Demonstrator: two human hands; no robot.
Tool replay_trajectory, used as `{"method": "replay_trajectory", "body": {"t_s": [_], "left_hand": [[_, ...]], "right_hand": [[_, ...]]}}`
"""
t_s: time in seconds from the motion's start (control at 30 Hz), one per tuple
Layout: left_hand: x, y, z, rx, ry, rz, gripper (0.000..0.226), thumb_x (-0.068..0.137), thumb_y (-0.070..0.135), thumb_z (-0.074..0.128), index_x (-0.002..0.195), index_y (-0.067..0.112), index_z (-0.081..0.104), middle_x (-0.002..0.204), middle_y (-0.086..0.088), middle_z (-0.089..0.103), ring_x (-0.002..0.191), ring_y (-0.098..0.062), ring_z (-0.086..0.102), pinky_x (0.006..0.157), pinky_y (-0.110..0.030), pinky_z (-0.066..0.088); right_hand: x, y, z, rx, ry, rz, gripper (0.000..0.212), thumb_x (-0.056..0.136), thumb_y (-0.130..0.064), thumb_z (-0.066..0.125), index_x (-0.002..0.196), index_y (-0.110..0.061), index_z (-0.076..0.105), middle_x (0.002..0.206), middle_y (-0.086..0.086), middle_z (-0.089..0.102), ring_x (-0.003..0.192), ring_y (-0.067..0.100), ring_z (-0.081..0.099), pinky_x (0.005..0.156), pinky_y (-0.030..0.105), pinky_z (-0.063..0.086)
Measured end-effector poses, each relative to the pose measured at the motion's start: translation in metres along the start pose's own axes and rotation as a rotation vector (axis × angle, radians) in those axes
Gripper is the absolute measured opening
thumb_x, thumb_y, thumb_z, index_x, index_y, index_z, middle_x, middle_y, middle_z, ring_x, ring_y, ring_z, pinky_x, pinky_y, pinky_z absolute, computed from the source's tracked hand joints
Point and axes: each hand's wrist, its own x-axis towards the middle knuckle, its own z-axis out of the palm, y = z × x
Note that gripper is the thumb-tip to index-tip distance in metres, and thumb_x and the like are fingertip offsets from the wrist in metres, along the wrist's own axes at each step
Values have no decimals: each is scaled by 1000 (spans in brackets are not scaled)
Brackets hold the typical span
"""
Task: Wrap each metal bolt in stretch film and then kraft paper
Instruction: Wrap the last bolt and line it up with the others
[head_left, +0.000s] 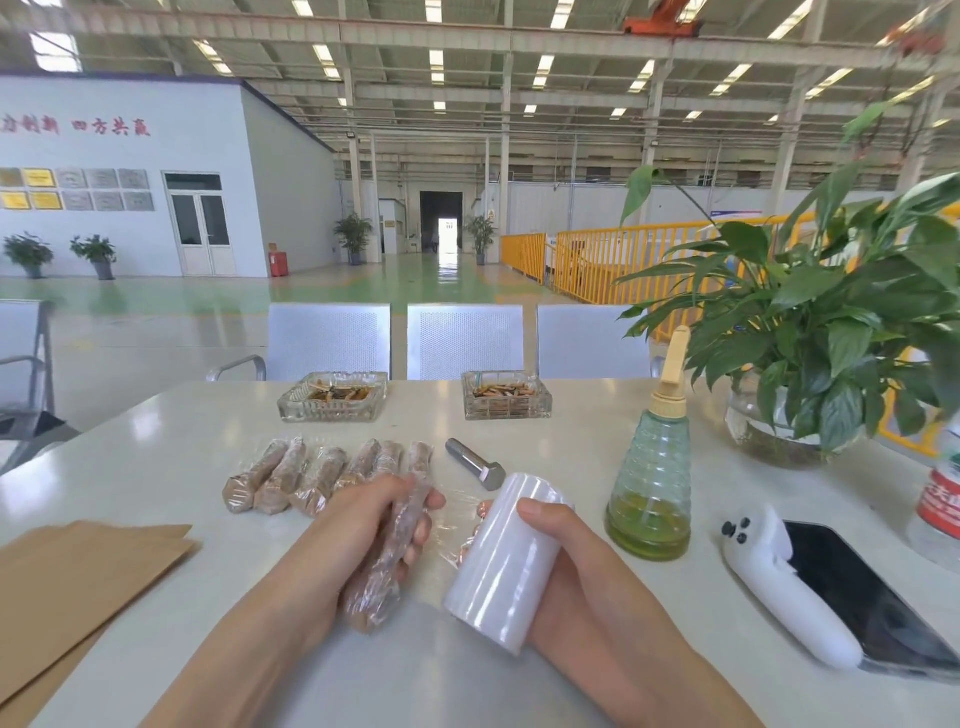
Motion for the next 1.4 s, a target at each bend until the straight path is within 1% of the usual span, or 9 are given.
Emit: {"method": "replay_trajectory", "body": {"t_s": [0.13,0.27,0.43,0.57,0.7,0.83,0.97,1.2,1.4], "left_hand": [[-8,3,-3,-57,-81,16,35,104,17,46,101,-6,72,72,-15,62,55,-22,57,46,-26,48],[-20,3,-7,45,-132,114,31,96,16,64,103,-15,61,86,-19,67,68,-22,63,57,-26,55],[-24,7,5,61,-35,193,16,93,4,67,93,1,51,80,-21,53,61,-27,67,48,-23,47],[-23,3,6,143,-41,237,20,94,4,66,90,6,47,73,-11,43,56,-23,58,47,-22,43],[-18,1,9,181,-61,263,13,99,6,61,93,5,49,78,-12,68,59,-20,50,51,-23,40],[-17,-2,3,252,-81,306,13,101,10,60,90,5,55,74,-9,63,59,-18,51,53,-21,43],[-4,-2,7,112,-46,140,44,105,18,47,68,12,69,61,-14,57,47,-21,49,45,-25,41],[-13,-6,-4,72,-158,213,17,101,17,61,90,6,68,86,-18,68,73,-25,63,64,-29,55],[-17,-5,6,66,-75,267,11,93,9,69,100,2,64,80,-21,66,61,-29,63,59,-35,51]], "right_hand": [[-4,-3,-1,-3,-7,1,61,47,4,79,107,11,74,94,23,68,100,41,62,107,52,47],[-13,3,-9,4,-148,-23,52,77,-22,82,123,-1,71,104,19,71,98,34,70,85,45,59],[-14,2,-11,39,-180,-47,56,82,-26,78,130,-3,61,105,21,70,96,36,72,78,43,61],[-13,5,-16,17,-189,-74,51,80,-28,80,124,-6,66,104,18,70,97,33,71,83,44,59],[-5,2,-9,-20,-164,-78,59,72,-23,79,125,-3,66,101,20,69,92,34,70,81,44,59],[-6,5,-8,2,-151,-64,61,71,-23,81,127,-1,67,107,22,68,101,37,68,88,47,57],[-6,3,-3,24,-120,-27,51,67,-7,74,116,5,70,103,24,65,104,39,62,109,54,46],[-12,2,-8,63,-138,-55,58,83,-21,67,135,3,57,106,24,64,100,38,64,94,49,52],[-11,4,-14,65,-169,-39,44,87,-22,70,125,0,68,112,25,63,100,38,68,86,46,59]]}}
